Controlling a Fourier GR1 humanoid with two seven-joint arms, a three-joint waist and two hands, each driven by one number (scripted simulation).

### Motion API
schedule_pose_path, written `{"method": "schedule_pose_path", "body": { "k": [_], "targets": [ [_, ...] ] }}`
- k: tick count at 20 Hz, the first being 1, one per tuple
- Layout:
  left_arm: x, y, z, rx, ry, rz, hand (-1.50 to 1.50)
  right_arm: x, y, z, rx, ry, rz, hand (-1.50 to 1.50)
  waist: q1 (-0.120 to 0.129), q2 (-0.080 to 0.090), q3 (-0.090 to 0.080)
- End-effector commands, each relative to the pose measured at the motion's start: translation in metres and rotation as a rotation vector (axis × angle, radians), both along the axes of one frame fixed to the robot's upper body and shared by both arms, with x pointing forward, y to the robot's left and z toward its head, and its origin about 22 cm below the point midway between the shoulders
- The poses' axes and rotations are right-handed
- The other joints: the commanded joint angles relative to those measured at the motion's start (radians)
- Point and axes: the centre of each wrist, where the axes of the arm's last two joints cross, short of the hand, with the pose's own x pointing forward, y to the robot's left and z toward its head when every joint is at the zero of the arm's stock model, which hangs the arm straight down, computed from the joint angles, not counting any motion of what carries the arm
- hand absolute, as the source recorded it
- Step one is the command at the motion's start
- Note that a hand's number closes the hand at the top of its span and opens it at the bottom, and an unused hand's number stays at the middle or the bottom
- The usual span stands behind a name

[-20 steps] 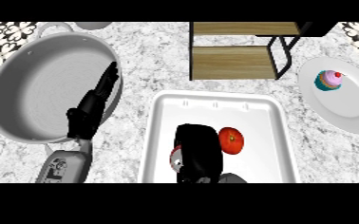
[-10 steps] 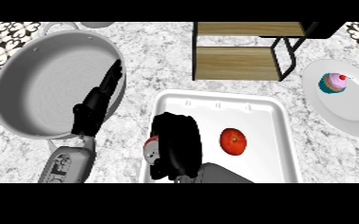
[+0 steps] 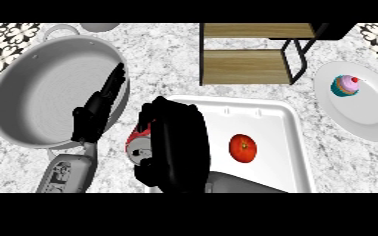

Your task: Pick the can from the tray and place it in the tiered shelf

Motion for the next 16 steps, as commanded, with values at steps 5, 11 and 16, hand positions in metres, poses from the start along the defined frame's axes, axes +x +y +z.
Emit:
{"method": "schedule_pose_path", "body": {
  "k": [5, 11, 16],
  "targets": [
    [-0.012, 0.017, -0.018, 0.014, 0.034, 0.022, 0.0, 0.01, 0.001, 0.065, 0.068, -0.063, -0.307, 1.5, -0.015, -0.003, -0.005],
    [-0.002, 0.009, -0.008, -0.014, 0.027, 0.042, 0.0, 0.017, -0.007, 0.102, 0.087, -0.195, -0.414, 1.5, -0.03, -0.001, -0.004],
    [-0.007, 0.009, -0.009, 0.003, 0.027, 0.029, 0.0, 0.032, -0.006, 0.124, 0.01, -0.238, -0.492, 1.5, -0.02, 0.003, -0.004]
  ]
}}
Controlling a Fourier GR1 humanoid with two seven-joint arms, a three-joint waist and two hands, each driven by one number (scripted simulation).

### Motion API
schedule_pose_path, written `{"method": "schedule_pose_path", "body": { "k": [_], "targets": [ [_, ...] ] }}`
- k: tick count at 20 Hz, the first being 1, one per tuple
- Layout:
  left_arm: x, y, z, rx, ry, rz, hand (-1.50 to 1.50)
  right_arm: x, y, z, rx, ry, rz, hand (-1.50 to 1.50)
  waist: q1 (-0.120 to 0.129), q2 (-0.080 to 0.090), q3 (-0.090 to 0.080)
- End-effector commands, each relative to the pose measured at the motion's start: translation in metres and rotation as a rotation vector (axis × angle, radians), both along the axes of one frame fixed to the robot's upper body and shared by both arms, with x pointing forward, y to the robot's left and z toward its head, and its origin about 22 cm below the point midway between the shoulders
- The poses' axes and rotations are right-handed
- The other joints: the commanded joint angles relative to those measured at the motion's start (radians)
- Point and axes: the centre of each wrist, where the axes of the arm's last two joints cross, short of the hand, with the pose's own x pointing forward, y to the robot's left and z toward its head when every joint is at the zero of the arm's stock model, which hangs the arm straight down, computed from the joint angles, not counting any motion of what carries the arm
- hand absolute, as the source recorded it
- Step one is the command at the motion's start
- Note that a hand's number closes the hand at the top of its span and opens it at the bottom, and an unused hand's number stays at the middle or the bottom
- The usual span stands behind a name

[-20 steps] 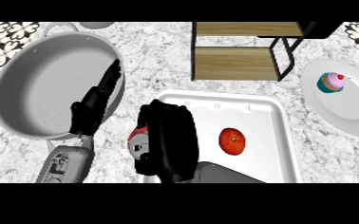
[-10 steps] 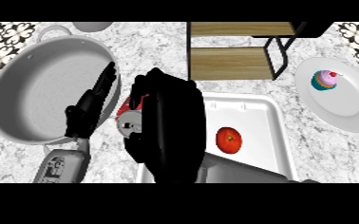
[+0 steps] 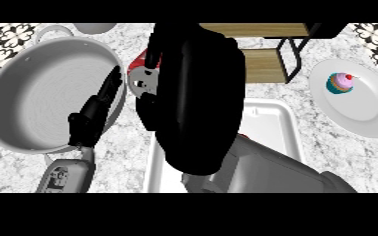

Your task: Pick the can from the tray and place it in the tiered shelf

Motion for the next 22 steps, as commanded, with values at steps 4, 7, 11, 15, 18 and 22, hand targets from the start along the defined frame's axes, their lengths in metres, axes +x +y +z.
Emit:
{"method": "schedule_pose_path", "body": {
  "k": [4, 7, 11, 15, 18, 22],
  "targets": [
    [-0.011, 0.005, -0.023, 0.002, 0.05, -0.012, 0.0, 0.005, 0.006, 0.042, 0.063, 0.087, -0.234, 1.5, 0.013, 0.008, -0.004],
    [0.003, 0.006, -0.009, 0.012, 0.025, 0.012, 0.0, 0.02, -0.003, 0.072, 0.06, 0.056, -0.262, 1.5, 0.005, 0.011, -0.003],
    [-0.004, -0.006, -0.009, -0.001, 0.039, -0.007, 0.0, 0.032, -0.011, 0.074, 0.048, 0.021, -0.308, 1.5, 0.009, 0.011, -0.002],
    [-0.004, -0.005, -0.006, 0.01, 0.022, 0.019, 0.0, 0.05, -0.018, 0.076, 0.026, 0.017, -0.351, 1.5, 0.01, 0.013, -0.002],
    [-0.016, -0.003, -0.008, 0.006, 0.027, 0.005, 0.0, 0.063, -0.034, 0.097, -0.007, -0.003, -0.339, 1.5, 0.015, 0.014, -0.002],
    [-0.002, -0.004, -0.011, -0.001, 0.032, -0.003, 0.0, 0.095, -0.042, 0.083, -0.089, -0.031, -0.364, 1.5, 0.017, 0.019, -0.002]
  ]
}}
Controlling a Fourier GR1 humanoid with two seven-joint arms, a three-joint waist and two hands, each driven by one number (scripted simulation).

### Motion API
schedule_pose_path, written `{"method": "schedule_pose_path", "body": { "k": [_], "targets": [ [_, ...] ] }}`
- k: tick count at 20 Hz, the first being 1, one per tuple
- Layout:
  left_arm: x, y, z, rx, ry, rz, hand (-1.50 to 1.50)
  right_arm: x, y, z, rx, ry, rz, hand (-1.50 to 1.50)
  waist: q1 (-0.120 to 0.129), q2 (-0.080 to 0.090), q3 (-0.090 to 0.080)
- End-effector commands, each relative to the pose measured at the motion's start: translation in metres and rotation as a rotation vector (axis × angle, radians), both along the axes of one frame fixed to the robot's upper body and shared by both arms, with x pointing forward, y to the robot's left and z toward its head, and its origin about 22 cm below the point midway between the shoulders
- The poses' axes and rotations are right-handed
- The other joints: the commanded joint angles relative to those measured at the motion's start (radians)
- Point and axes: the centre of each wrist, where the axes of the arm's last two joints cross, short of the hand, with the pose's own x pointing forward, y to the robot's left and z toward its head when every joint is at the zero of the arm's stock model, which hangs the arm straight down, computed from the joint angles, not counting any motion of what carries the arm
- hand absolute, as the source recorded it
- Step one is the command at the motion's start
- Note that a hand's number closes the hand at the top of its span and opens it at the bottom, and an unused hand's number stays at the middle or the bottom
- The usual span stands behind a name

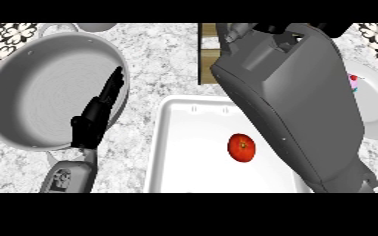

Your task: Pick the can from the tray and place it in the tiered shelf

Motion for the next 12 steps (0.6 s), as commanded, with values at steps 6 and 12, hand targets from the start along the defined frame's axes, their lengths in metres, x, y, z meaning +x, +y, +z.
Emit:
{"method": "schedule_pose_path", "body": {
  "k": [6, 12],
  "targets": [
    [0.009, -0.012, -0.005, 0.002, 0.047, -0.002, 0.0, 0.039, -0.021, -0.018, -0.056, 0.018, -0.125, 1.5, -0.001, 0.007, -0.004],
    [0.0, 0.017, -0.011, 0.005, 0.048, -0.018, 0.0, 0.067, -0.015, -0.045, -0.101, -0.026, -0.061, 1.5, 0.01, 0.01, -0.004]
  ]
}}
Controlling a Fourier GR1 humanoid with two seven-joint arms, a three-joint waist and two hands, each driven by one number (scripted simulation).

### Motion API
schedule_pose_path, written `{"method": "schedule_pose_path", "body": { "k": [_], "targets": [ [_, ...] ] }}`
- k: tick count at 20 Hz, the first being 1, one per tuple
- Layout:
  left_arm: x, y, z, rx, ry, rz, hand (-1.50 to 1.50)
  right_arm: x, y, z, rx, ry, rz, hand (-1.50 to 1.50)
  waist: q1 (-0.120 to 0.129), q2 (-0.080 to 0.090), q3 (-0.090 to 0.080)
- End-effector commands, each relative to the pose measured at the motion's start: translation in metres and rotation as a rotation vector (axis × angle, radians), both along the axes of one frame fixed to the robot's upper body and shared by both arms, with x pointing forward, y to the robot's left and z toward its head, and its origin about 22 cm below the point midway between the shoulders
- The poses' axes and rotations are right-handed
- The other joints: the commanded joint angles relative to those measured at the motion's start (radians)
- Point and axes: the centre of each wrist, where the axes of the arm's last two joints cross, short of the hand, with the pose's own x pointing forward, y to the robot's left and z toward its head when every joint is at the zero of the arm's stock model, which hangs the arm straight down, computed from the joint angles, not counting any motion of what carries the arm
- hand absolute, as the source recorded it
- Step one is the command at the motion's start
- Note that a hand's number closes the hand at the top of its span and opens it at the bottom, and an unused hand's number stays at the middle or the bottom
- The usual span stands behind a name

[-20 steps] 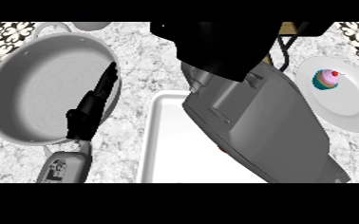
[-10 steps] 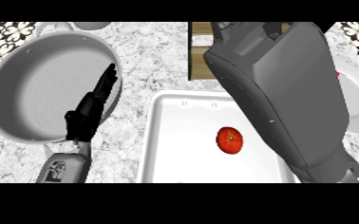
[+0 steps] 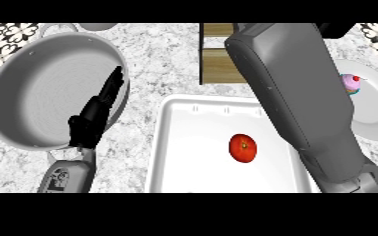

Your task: Pick the can from the tray and place it in the tiered shelf

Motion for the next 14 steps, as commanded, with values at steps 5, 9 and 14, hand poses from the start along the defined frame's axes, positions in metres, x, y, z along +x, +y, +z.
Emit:
{"method": "schedule_pose_path", "body": {
  "k": [5, 9, 14],
  "targets": [
    [-0.005, 0.008, -0.013, 0.013, 0.036, 0.012, 0.0, 0.017, -0.028, -0.008, 0.269, -0.156, 0.084, 1.5, 0.007, 0.008, -0.004],
    [-0.004, 0.014, -0.015, -0.001, 0.026, 0.003, 0.0, 0.038, -0.055, -0.035, 0.28, -0.177, 0.092, 1.5, 0.0, 0.006, -0.004],
    [-0.004, 0.005, 0.001, 0.021, 0.037, 0.001, 0.0, 0.05, -0.06, -0.035, 0.289, -0.156, 0.108, 1.5, 0.002, 0.003, -0.004]
  ]
}}
